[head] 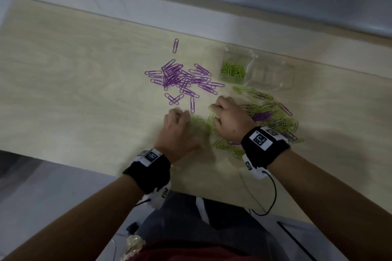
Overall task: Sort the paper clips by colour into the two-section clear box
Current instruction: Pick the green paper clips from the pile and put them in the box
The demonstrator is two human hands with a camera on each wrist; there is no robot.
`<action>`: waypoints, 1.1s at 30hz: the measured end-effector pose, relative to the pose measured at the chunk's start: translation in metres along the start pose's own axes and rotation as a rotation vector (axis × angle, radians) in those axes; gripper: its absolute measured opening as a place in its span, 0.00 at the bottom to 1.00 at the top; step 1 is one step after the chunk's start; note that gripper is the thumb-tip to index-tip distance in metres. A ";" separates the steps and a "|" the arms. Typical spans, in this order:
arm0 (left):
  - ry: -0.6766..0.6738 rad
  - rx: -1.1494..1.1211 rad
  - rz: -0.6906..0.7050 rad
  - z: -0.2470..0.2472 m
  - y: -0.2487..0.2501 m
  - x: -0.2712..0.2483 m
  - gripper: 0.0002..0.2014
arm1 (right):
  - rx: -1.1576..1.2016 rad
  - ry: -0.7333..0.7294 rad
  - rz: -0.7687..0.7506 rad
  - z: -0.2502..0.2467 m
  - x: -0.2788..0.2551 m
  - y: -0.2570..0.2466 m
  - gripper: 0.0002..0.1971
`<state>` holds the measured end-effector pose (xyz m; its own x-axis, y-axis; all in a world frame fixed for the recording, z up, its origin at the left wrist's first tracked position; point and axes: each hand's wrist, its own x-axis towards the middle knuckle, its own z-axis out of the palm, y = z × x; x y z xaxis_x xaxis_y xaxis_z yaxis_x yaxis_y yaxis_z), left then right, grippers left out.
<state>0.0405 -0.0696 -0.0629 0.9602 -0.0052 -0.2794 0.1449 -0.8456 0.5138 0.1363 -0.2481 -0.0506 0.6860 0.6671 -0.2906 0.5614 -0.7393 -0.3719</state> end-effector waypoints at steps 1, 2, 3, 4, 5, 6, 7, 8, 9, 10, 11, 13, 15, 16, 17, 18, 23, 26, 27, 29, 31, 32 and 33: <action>-0.016 -0.006 0.010 0.004 0.005 0.001 0.45 | -0.015 -0.027 -0.032 0.000 -0.001 -0.002 0.22; -0.014 -0.011 0.021 0.007 0.011 0.002 0.47 | -0.041 -0.058 -0.067 -0.001 -0.003 -0.002 0.25; -0.015 -0.015 0.031 0.010 0.016 0.002 0.49 | -0.063 -0.101 -0.090 -0.001 -0.004 -0.003 0.29; -0.012 -0.013 0.045 0.012 0.019 0.003 0.49 | -0.078 -0.123 -0.115 0.000 -0.006 -0.003 0.30; -0.017 -0.011 0.055 0.014 0.021 0.002 0.48 | -0.081 -0.145 -0.122 0.001 -0.007 -0.003 0.30; -0.017 -0.016 0.065 0.015 0.023 0.001 0.47 | -0.072 -0.143 -0.133 0.003 -0.009 -0.004 0.28; -0.003 -0.031 0.074 0.017 0.024 0.001 0.43 | -0.055 -0.142 -0.137 0.004 -0.010 -0.005 0.26; 0.019 -0.056 0.079 0.018 0.024 0.001 0.38 | -0.035 -0.131 -0.145 0.007 -0.011 -0.006 0.23; 0.044 -0.082 0.082 0.020 0.023 0.002 0.32 | -0.019 -0.122 -0.146 0.007 -0.012 -0.008 0.19; 0.068 -0.104 0.085 0.022 0.023 0.002 0.26 | -0.006 -0.098 -0.153 0.010 -0.012 -0.010 0.15; 0.085 -0.121 0.091 0.023 0.022 0.003 0.21 | 0.003 -0.091 -0.133 0.010 -0.013 -0.012 0.11; 0.089 -0.136 0.100 0.022 0.024 0.004 0.16 | 0.009 -0.091 -0.103 0.013 -0.013 -0.012 0.05; 0.077 -0.141 0.100 0.020 0.026 0.006 0.17 | -0.011 -0.090 -0.124 0.017 -0.014 -0.009 0.03; 0.066 -0.133 0.091 0.018 0.027 0.008 0.17 | -0.025 -0.106 -0.151 0.019 -0.014 -0.007 0.04; 0.045 -0.117 0.077 0.016 0.028 0.011 0.14 | -0.041 -0.128 -0.169 0.018 -0.014 -0.007 0.06; 0.016 -0.096 0.064 0.014 0.028 0.013 0.11 | -0.042 -0.105 -0.191 0.018 -0.013 -0.005 0.06; -0.079 -0.024 0.067 0.005 0.032 0.025 0.05 | 0.254 -0.094 0.012 -0.004 -0.013 0.006 0.06; -0.153 -0.028 0.051 -0.003 0.033 0.033 0.05 | 0.611 -0.008 0.212 -0.018 -0.021 0.018 0.04; -0.176 -0.031 0.056 -0.005 0.032 0.035 0.05 | 0.757 0.008 0.272 -0.025 -0.024 0.021 0.03; -0.216 -0.059 0.067 -0.009 0.029 0.041 0.04 | 0.998 0.079 0.332 -0.042 -0.027 0.025 0.02; -0.248 -0.107 0.081 -0.013 0.027 0.046 0.03 | 1.119 0.179 0.327 -0.062 -0.023 0.030 0.04; -0.252 -0.131 0.096 -0.016 0.028 0.049 0.03 | 1.130 0.232 0.307 -0.072 -0.017 0.033 0.05; -0.246 -0.160 0.113 -0.020 0.032 0.053 0.03 | 1.105 0.282 0.280 -0.082 -0.011 0.037 0.05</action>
<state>0.1002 -0.0859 -0.0453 0.8884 -0.2401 -0.3914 0.0953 -0.7374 0.6687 0.1877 -0.2902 0.0109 0.8780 0.3471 -0.3295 -0.2369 -0.2830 -0.9294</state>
